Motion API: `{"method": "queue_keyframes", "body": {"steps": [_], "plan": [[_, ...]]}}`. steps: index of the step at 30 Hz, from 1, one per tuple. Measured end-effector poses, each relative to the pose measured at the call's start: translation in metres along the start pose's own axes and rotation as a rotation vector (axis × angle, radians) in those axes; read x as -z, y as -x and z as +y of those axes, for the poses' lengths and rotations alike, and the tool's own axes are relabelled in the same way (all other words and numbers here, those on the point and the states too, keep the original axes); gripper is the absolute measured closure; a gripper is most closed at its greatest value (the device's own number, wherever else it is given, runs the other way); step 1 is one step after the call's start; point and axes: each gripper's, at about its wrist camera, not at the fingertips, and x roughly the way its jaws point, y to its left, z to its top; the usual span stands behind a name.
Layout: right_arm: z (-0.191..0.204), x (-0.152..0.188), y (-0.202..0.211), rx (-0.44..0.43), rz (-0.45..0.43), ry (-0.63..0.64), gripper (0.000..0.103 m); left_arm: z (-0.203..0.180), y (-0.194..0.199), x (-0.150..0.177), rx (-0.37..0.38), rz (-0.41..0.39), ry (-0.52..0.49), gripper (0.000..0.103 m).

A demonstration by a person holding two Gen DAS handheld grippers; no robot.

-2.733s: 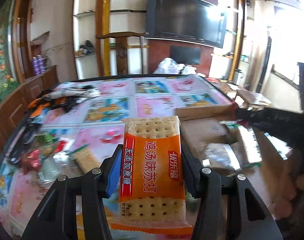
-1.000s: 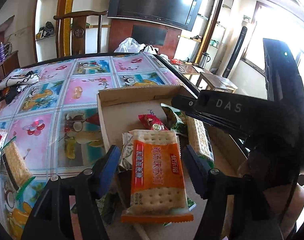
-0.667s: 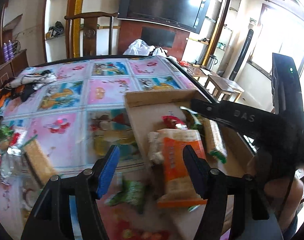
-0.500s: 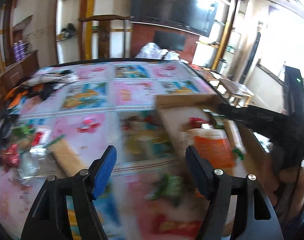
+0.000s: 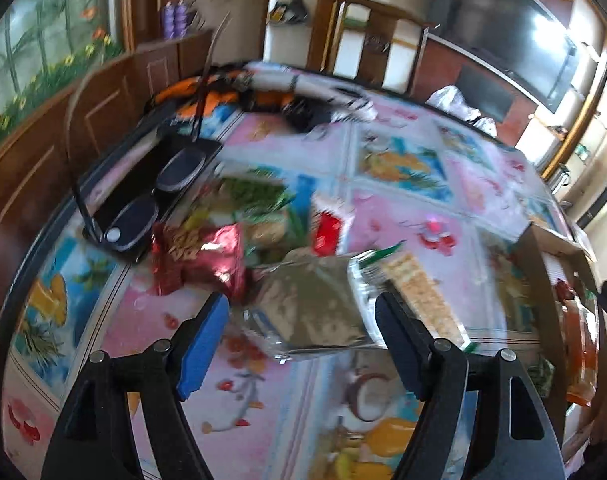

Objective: Organize snacks
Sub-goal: 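Move back to the pile and grasp a green-ended cracker sleeve with the right gripper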

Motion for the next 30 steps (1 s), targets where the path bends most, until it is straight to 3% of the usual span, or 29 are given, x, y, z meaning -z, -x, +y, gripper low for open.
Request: {"method": "queue_keyframes", "body": {"steps": [7,13,17,22,26,30], "plan": [[0.003,0.002,0.0,-0.009,0.0,0.012,0.071,-0.006,-0.019,-0.002,-0.023,0.035,-0.014,0.021],[0.008,0.004,0.001,-0.024,0.001,0.029,0.07,-0.012,-0.025,0.0,-0.062,0.007,-0.055,0.02],[0.019,0.008,0.001,-0.05,0.005,0.065,0.068,-0.013,-0.022,0.002,-0.057,-0.004,-0.066,0.035],[0.049,0.02,-0.001,-0.093,0.023,0.179,0.068,-0.015,-0.016,0.003,-0.059,-0.018,-0.082,0.045],[0.068,0.029,0.001,-0.123,0.023,0.255,0.065,-0.014,-0.014,0.002,-0.056,-0.013,-0.08,0.046],[0.088,0.041,0.002,-0.17,0.035,0.334,0.051,-0.011,-0.016,0.001,-0.054,0.001,-0.075,0.044]]}}
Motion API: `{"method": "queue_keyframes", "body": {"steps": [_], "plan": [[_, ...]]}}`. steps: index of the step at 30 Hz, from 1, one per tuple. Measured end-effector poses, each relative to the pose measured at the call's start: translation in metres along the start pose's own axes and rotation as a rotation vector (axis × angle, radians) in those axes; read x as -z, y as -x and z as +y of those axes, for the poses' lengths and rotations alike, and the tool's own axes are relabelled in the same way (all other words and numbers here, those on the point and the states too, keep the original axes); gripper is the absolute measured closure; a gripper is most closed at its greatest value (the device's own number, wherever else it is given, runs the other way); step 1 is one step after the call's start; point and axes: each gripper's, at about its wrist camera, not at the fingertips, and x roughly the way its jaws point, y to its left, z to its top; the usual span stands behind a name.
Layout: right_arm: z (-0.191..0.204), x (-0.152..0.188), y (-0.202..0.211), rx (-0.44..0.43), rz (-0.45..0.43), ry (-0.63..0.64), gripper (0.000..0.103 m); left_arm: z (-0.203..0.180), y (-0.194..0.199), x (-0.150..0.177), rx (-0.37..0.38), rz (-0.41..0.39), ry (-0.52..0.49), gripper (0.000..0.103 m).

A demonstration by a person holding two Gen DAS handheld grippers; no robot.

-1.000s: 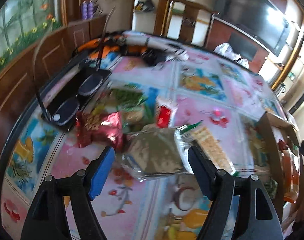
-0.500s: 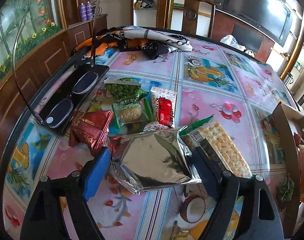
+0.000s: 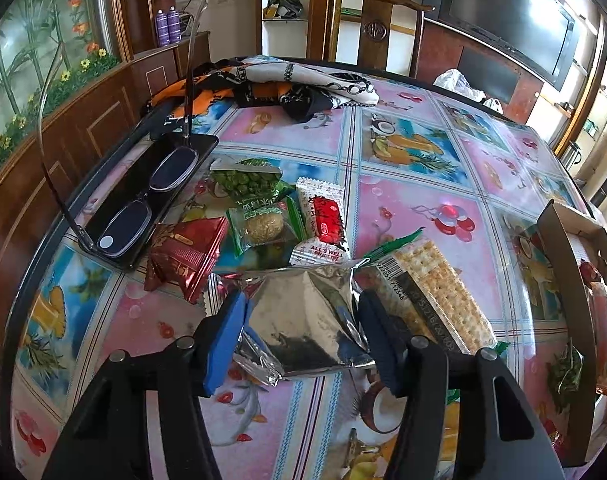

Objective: Organize snacks
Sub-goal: 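Move back to the pile and grasp a green-ended cracker sleeve with the right gripper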

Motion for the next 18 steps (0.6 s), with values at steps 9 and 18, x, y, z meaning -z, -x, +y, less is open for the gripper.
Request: {"method": "queue_keyframes", "body": {"steps": [9,18], "plan": [[0.055,0.018,-0.027,-0.108,0.095,0.13,0.051,0.001,-0.009,0.002,-0.034,0.013,-0.02,0.029],[0.08,0.016,-0.05,-0.063,0.174,0.141,0.046,0.002,0.006,0.001,0.043,-0.002,-0.014,0.044]]}}
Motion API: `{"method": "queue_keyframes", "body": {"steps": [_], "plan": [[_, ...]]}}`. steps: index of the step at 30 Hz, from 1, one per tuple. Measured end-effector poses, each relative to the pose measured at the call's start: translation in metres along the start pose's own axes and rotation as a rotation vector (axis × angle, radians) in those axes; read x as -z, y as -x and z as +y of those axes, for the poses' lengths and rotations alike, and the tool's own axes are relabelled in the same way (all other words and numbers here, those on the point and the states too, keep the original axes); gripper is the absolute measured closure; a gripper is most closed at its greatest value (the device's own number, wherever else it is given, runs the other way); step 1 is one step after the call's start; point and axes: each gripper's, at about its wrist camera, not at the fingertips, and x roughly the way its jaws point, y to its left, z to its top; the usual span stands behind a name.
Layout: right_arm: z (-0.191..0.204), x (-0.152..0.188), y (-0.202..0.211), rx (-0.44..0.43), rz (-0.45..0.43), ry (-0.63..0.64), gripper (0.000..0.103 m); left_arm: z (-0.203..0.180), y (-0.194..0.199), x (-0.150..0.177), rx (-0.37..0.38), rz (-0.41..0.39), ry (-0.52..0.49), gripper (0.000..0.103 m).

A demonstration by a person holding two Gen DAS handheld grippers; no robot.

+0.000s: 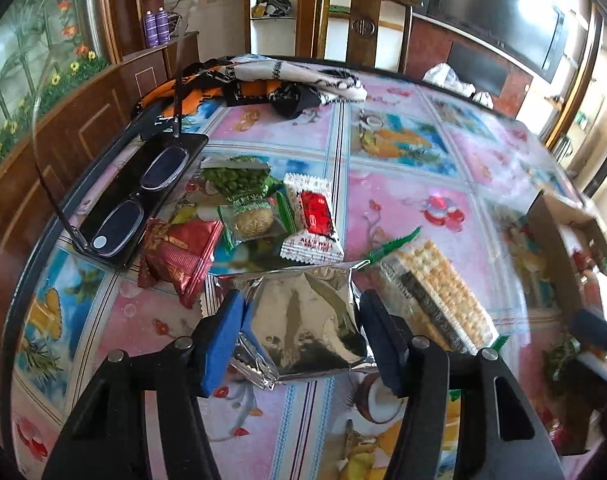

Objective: Organize snacks
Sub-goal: 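Move back to the pile and grasp a green-ended cracker sleeve with the right gripper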

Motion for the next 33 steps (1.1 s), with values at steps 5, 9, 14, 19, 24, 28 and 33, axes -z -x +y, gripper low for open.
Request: {"method": "queue_keyframes", "body": {"steps": [5,9,14,19,24,28,33], "plan": [[0.023,-0.006,-0.027,0.034,0.059,0.066,0.039,0.013,0.016,-0.006,0.042,-0.054,0.063,0.044],[0.045,-0.012,-0.058,0.12,0.105,0.148,0.039,0.017,0.017,-0.008,0.064,-0.054,0.093,0.044],[0.05,-0.019,-0.087,0.139,0.141,0.155,0.039,0.015,0.018,-0.007,0.074,-0.056,0.086,0.044],[0.048,-0.014,-0.104,0.171,0.177,0.152,0.053,0.01,0.019,-0.006,0.075,-0.059,0.068,0.044],[0.035,-0.008,-0.088,0.167,0.148,0.101,0.053,0.004,0.022,-0.005,0.078,-0.075,0.046,0.044],[0.015,0.001,-0.054,0.159,0.077,0.0,0.053,-0.009,0.024,-0.002,0.082,-0.087,0.002,0.044],[-0.006,0.005,-0.028,0.166,-0.004,-0.083,0.053,-0.037,0.025,0.006,0.058,-0.127,-0.107,0.044]]}}
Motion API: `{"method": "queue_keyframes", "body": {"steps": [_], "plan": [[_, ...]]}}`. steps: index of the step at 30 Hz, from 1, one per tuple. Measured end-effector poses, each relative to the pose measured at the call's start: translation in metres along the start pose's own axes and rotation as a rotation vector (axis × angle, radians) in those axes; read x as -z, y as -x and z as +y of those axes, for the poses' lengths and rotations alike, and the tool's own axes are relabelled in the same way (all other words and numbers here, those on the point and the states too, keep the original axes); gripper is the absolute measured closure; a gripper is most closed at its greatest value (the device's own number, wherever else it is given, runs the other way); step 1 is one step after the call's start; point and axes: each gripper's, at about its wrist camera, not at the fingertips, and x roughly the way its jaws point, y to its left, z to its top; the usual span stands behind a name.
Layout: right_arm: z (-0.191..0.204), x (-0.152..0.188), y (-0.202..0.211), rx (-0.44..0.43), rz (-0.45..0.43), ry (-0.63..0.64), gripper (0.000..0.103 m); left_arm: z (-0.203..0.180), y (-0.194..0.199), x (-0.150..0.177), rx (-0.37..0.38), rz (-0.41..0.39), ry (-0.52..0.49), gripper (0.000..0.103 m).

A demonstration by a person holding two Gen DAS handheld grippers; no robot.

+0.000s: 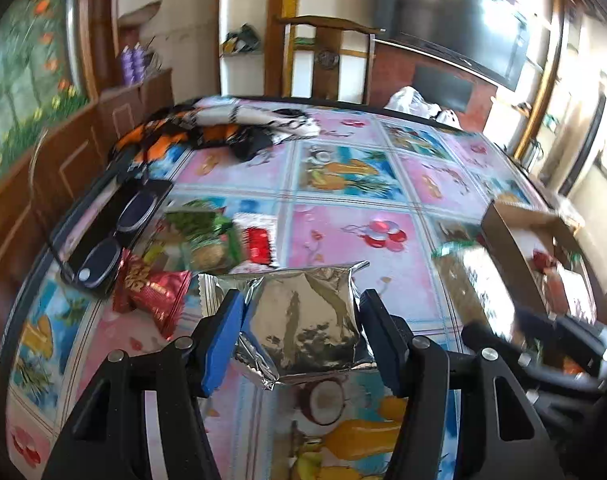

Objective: Organize snacks
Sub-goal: 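Move back to the pile and grasp a green-ended cracker sleeve with the right gripper, then grasp a silver foil bag with the left gripper while the right holds the cracker sleeve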

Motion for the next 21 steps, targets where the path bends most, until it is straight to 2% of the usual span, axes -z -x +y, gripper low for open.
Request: {"method": "queue_keyframes", "body": {"steps": [4,10,13,15,16,21], "plan": [[-0.01,-0.005,0.003,-0.015,-0.023,-0.037,0.053,-0.014,-0.001,0.002,-0.033,-0.032,-0.062,0.044],[-0.007,-0.006,0.011,-0.042,-0.046,-0.04,0.053,-0.022,-0.005,0.003,-0.063,-0.048,-0.097,0.044],[-0.011,-0.006,0.015,-0.029,-0.059,-0.054,0.053,-0.024,-0.005,0.004,-0.08,-0.058,-0.105,0.045],[-0.014,-0.007,0.015,-0.03,-0.06,-0.066,0.053,-0.024,-0.003,0.004,-0.088,-0.069,-0.111,0.069],[-0.015,-0.007,0.015,-0.03,-0.061,-0.071,0.053,-0.025,-0.003,0.005,-0.1,-0.074,-0.117,0.075],[-0.015,-0.007,0.016,-0.027,-0.066,-0.071,0.053,-0.027,-0.006,0.005,-0.11,-0.063,-0.133,0.075]]}}
